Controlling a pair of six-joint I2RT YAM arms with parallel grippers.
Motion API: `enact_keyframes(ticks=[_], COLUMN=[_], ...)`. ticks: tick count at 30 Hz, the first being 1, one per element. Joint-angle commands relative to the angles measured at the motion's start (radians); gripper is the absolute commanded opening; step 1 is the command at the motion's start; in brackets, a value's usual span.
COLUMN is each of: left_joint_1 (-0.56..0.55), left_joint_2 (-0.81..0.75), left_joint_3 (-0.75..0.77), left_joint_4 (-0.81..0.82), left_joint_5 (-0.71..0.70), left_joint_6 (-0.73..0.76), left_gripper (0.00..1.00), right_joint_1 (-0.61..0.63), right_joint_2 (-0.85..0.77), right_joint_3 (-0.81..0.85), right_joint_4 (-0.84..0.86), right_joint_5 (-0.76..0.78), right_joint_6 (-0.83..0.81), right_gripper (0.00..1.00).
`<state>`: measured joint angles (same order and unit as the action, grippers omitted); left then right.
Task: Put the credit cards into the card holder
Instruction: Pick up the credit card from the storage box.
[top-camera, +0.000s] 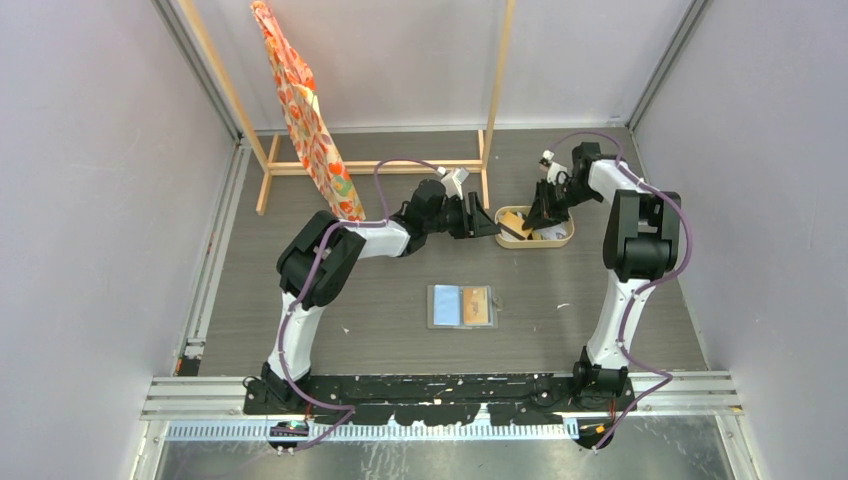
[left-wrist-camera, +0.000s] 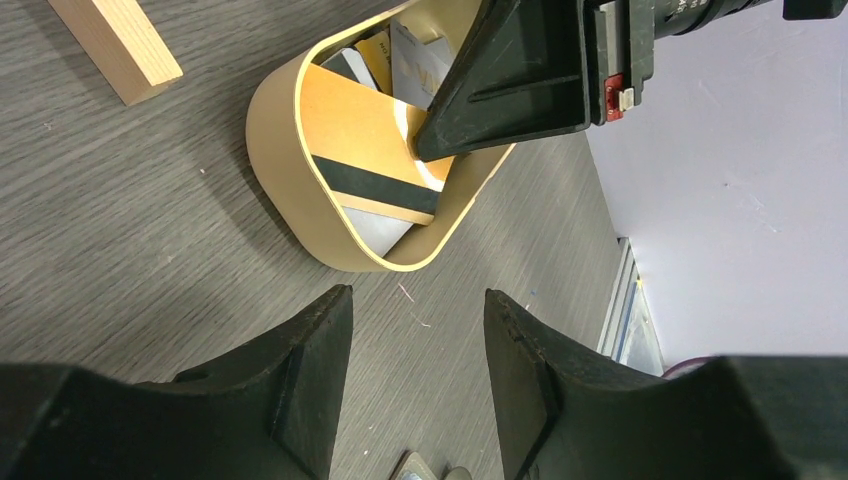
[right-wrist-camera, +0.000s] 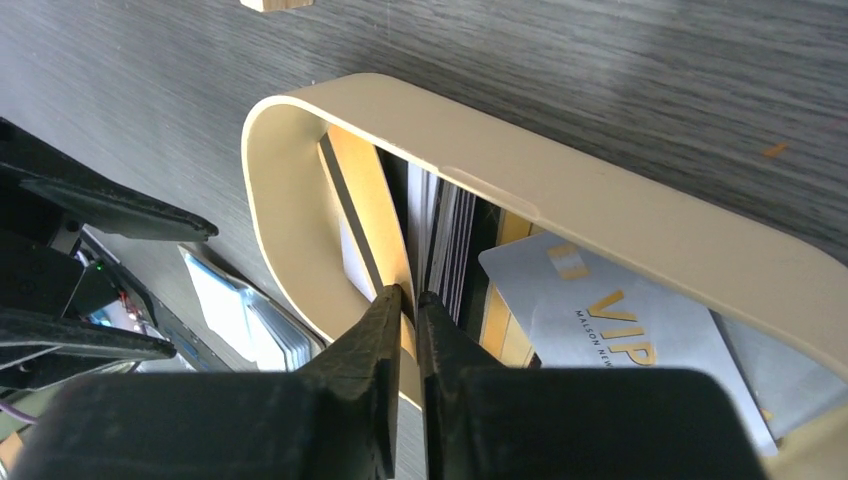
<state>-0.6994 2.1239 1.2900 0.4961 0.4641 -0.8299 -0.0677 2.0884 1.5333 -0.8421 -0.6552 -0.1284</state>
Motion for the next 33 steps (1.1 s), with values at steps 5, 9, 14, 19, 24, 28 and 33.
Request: enact_keyframes(ticks=[5, 9, 14, 19, 24, 28, 33], left_joint_1=[-0.002, 0.001, 0.007, 0.012, 0.014, 0.021, 0.035], left_joint_2=[-0.016, -0.034, -0.052, -0.062, -0.077, -0.08, -0.089], left_joint_3=[-0.007, -0.048, -0.101, -0.129, -0.167, -0.219, -0.298], left_joint_4=[0.061, 0.128, 0.224, 0.278, 0.35, 0.483, 0.658], left_joint_5=[-0.004, -0.005, -0.006, -0.007, -0.008, -0.019, -0.038], left_joint_6=[0.015, 0.008, -0.012, -0.021, -0.024, -0.055, -0.149], left_gripper=[0.52, 0.52, 0.52, 0.53, 0.54, 0.6, 0.74], right_joint_1=[-0.036, -0.057, -0.075, -0.089, -0.102, -0.106, -0.109], right_joint_2=[-0.078, -0.117, -0.151, -0.153, -0.175, -0.207, -0.274], right_joint_3=[0.016, 0.001, -0.015, -0.022, -0.03, -0.052, -0.092], right_joint_4=[0.009, 0.014, 0.027, 0.02, 0.017, 0.028, 0.05], right_joint_5=[-0.09, -0.141, -0.166, -0.195, -0.244, -0.271, -0.321], right_joint_6=[0.01, 0.008, 0.006, -0.006, -0.015, -0.008, 0.019], right_gripper=[0.04, 0.01, 0.01, 0.01, 0.01, 0.01, 0.01])
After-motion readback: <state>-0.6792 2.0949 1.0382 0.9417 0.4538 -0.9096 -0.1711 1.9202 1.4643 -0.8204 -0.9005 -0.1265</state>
